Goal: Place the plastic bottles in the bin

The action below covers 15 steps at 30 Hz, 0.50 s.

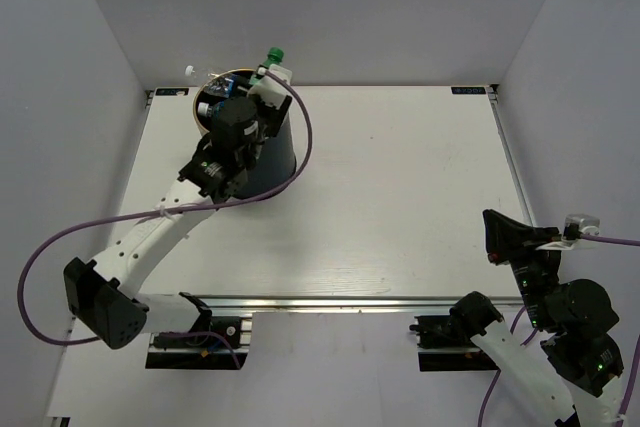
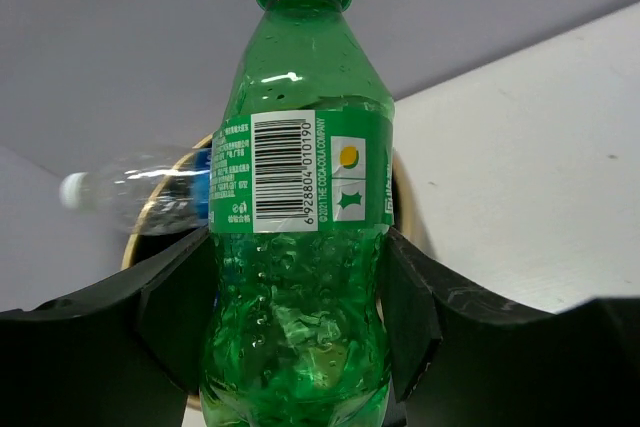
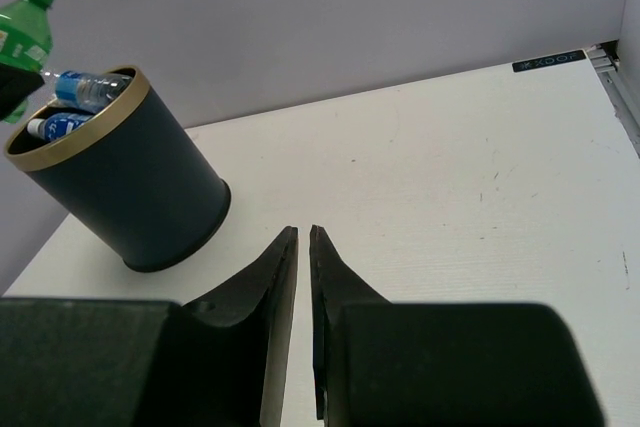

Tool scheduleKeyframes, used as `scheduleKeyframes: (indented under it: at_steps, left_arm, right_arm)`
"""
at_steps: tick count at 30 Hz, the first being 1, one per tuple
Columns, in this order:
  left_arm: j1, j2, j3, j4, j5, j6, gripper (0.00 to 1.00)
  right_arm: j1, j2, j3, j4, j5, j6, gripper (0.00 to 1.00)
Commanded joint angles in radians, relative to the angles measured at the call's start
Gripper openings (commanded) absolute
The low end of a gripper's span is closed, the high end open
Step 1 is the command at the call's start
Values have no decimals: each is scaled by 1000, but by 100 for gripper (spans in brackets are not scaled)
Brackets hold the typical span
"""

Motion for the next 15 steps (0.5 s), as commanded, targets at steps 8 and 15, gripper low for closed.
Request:
scheduleKeyframes:
  at_steps: [8, 15]
  left_arm:
    - [173, -52, -8, 47, 206, 136, 0]
    - [291, 21, 97, -83, 516, 210, 0]
  right_arm:
    - [6, -255, 48, -33, -5, -12, 16]
    - [6, -255, 46, -47, -34, -7, 17]
